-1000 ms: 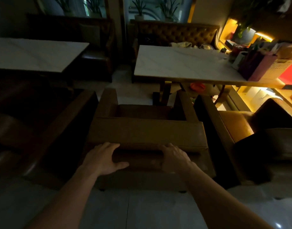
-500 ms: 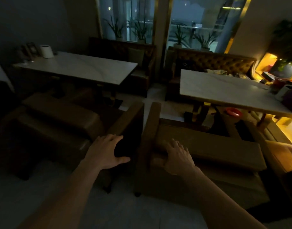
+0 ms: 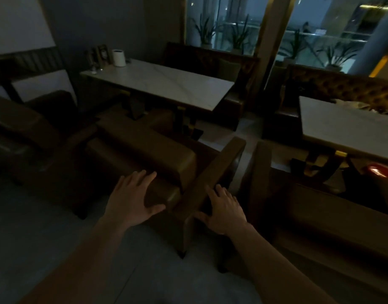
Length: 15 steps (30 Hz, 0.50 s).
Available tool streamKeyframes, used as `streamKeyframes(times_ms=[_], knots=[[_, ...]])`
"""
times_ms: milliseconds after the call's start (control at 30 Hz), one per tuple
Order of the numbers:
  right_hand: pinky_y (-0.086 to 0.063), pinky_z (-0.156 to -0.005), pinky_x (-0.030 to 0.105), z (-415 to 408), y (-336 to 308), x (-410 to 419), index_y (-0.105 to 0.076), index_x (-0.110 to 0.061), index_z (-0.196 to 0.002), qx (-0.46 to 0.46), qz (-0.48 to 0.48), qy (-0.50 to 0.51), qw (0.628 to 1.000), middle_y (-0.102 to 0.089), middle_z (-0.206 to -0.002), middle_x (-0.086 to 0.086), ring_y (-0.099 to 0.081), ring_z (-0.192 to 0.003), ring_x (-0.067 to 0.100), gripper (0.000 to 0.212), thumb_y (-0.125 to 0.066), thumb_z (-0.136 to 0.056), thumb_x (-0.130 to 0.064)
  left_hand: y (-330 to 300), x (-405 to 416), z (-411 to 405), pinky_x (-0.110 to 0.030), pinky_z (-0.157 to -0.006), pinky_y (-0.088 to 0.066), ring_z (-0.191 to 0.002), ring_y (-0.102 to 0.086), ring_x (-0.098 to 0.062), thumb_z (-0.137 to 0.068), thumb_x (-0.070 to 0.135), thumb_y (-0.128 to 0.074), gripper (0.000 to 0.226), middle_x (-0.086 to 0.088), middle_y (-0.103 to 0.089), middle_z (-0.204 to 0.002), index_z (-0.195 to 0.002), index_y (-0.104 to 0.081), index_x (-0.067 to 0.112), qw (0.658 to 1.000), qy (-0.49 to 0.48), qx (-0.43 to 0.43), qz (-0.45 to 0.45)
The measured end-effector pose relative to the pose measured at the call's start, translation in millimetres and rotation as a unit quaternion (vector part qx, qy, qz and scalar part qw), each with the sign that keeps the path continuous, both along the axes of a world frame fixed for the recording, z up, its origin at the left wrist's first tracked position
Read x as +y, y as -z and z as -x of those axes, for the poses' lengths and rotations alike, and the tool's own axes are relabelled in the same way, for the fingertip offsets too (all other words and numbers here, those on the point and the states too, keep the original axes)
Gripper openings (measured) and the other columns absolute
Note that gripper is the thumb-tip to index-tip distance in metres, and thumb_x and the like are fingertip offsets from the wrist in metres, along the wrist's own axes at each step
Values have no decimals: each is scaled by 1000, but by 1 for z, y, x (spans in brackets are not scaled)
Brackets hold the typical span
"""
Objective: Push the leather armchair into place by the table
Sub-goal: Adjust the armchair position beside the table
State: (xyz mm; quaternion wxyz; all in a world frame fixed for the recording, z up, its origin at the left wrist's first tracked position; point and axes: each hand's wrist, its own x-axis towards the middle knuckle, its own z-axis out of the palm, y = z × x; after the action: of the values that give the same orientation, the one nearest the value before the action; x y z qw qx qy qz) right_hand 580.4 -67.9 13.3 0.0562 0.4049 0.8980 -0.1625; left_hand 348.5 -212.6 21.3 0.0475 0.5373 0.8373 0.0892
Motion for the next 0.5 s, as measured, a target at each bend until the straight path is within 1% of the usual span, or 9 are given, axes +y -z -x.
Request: streamKeyframes(times_ms=[167,300,400,500], knots=[[-21,-118,53,101,15,18,-7,-36,-152,19,27,3,999,-13,-161,5,-15,-147,32,95,-55,-79,-73,8,15,90,-46,-122,-8,-149,-11,-23,-73,82,-52,102,1,-12,-163,-154,-6,40,999,-9,-10,37],[-23,-118,52,166,19,31,-10,-33,-153,13,61,13,998,-13,-162,5,-17,-146,32,91,-54,-83,-71,10,33,158,-46,-122,-8,-149,-10,-23,-73,80,-55,103,2,-11,-164,-154,-5,40,997,-19,-21,68],[-27,-116,52,203,25,39,-11,-33,-153,2,75,23,997,-17,-161,6,-23,-144,32,91,-53,-82,-72,14,45,205,-46,-122,-8,-149,-8,-24,-74,79,-55,102,1,-10,-164,-154,-4,40,996,-6,-21,89],[-29,-115,50,232,37,44,-13,-32,-153,2,84,46,995,-19,-161,4,-24,-144,30,90,-53,-83,-72,24,60,249,-47,-121,-9,-149,-8,-23,-74,80,-55,103,1,-10,-164,-154,-4,40,994,11,-22,104]])
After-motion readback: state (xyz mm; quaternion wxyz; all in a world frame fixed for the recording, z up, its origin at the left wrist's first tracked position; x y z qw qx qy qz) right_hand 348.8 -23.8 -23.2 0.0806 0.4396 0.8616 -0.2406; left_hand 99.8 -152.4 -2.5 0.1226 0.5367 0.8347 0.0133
